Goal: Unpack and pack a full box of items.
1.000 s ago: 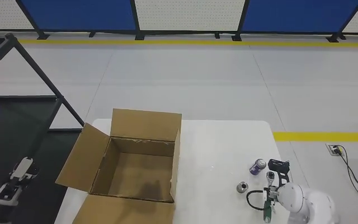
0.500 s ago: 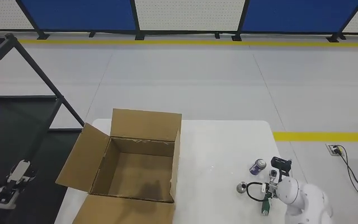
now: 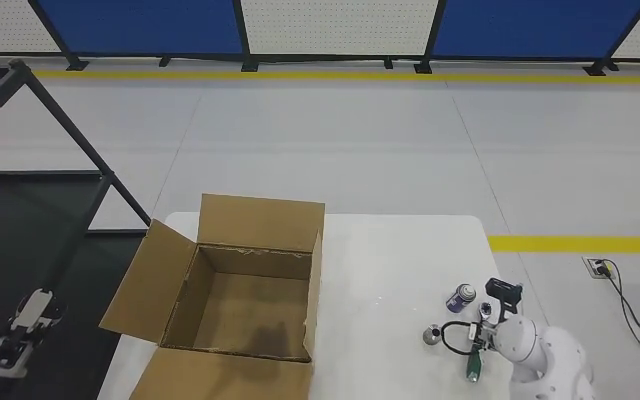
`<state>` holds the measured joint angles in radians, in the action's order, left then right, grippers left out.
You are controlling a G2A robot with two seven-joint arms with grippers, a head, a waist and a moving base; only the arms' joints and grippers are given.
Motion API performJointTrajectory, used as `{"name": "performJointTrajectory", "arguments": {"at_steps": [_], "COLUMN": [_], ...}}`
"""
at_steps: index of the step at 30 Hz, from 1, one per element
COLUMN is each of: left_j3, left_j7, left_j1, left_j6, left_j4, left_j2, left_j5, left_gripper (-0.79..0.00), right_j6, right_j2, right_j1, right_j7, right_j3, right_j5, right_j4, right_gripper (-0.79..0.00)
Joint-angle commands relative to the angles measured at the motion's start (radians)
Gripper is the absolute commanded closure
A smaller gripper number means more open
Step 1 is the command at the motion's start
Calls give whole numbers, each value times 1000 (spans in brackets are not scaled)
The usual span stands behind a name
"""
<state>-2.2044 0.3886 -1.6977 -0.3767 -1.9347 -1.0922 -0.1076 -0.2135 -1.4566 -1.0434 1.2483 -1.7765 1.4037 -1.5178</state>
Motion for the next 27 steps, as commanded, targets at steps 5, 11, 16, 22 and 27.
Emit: {"name": "performJointTrajectory", "arguments": {"at_steps": [5,11,16,22,27], "left_j3": [2,2,-5,-13,-33], "left_j7": [0,-2,-25,-33,-21], "left_j1": [-2,2,13,14,5], "left_j6": [-2,-1,-2,0,-1], "left_j4": [-7,-12,-9,4,22], "left_j2": [-2,-3,-5,-9,-10], "left_j5": [3,0,-22,-83,-94], "left_gripper": [-785,-785,-785,-785,-785], "right_j6": [-21,-27,46,190,304], "right_j2": [4,0,-2,1,6], "right_j1": [-40,-115,-182,-218,-195], "right_j7": [-19,-82,-144,-202,-199], "right_j3": [-14,-1,47,141,258], "right_j5": [-33,-151,-292,-426,-513], "right_j4": [-132,-391,-593,-722,-704], "right_gripper": [-391,-665,-785,-785,-785]}}
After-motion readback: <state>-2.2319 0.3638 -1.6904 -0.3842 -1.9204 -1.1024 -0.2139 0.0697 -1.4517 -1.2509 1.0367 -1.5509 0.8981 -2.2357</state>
